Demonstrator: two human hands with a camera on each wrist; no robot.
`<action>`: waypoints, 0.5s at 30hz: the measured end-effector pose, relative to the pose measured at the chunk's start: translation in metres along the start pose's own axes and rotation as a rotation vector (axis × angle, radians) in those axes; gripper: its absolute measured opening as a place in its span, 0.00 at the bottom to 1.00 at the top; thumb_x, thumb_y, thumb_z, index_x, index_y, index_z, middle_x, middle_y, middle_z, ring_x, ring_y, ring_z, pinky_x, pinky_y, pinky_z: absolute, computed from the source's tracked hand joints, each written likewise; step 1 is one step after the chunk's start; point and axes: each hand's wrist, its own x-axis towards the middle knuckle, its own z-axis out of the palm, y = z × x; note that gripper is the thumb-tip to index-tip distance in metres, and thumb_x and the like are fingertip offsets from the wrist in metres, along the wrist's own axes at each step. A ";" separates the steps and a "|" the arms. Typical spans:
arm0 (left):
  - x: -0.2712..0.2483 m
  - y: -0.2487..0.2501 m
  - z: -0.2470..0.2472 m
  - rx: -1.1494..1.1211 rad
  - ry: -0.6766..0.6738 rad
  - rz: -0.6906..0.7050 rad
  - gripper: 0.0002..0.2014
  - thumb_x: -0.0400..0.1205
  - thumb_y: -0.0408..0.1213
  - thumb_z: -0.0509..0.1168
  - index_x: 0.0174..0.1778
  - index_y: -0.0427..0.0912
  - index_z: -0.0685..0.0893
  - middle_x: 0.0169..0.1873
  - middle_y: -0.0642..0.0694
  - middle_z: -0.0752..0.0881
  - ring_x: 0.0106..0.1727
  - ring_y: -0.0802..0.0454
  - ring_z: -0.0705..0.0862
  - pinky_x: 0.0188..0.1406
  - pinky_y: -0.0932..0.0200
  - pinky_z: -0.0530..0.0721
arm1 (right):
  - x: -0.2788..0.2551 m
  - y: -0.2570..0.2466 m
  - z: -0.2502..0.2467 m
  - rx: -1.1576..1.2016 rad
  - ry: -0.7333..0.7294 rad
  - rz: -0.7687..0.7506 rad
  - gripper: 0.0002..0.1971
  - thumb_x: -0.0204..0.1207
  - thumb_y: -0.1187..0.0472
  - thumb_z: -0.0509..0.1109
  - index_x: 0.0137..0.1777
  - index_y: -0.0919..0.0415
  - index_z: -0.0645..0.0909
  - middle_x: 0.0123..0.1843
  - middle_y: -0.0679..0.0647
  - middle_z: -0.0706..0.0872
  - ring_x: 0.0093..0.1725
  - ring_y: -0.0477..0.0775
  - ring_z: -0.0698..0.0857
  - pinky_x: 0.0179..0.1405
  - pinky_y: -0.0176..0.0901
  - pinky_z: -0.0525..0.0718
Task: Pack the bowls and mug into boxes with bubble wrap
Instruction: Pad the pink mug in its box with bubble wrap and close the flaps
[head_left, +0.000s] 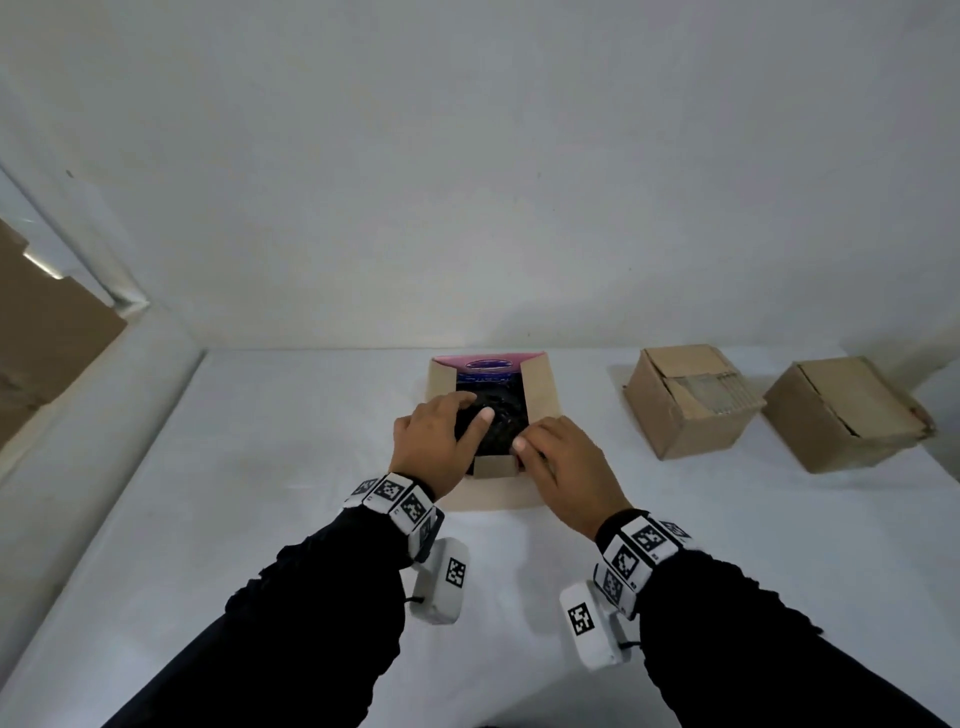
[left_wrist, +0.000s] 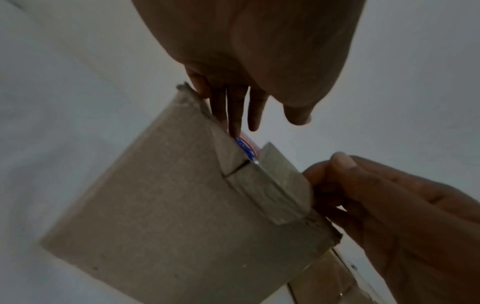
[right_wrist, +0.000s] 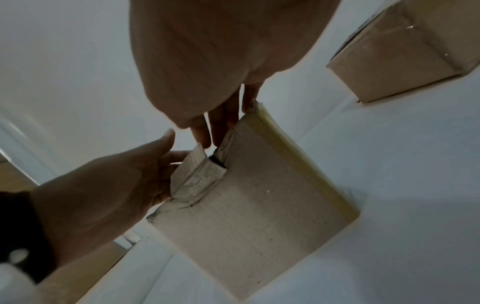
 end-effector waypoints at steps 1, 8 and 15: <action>0.002 0.004 0.003 0.018 0.000 -0.038 0.36 0.73 0.74 0.43 0.68 0.56 0.74 0.65 0.56 0.80 0.66 0.51 0.76 0.64 0.49 0.64 | 0.001 0.001 -0.002 0.014 0.025 0.029 0.09 0.85 0.55 0.60 0.50 0.55 0.81 0.48 0.47 0.83 0.47 0.50 0.78 0.46 0.46 0.78; -0.008 0.004 0.019 0.227 0.095 0.135 0.34 0.71 0.76 0.51 0.63 0.57 0.78 0.63 0.60 0.79 0.65 0.54 0.74 0.61 0.52 0.65 | 0.038 0.033 -0.013 0.147 0.139 0.135 0.17 0.69 0.71 0.69 0.54 0.52 0.79 0.57 0.47 0.76 0.57 0.52 0.77 0.51 0.52 0.84; -0.023 -0.014 0.016 0.084 0.145 0.292 0.11 0.82 0.53 0.60 0.42 0.53 0.81 0.51 0.61 0.82 0.55 0.56 0.80 0.58 0.51 0.72 | 0.088 0.063 -0.005 0.476 -0.152 0.609 0.35 0.75 0.53 0.76 0.78 0.53 0.63 0.66 0.50 0.78 0.62 0.54 0.80 0.62 0.48 0.80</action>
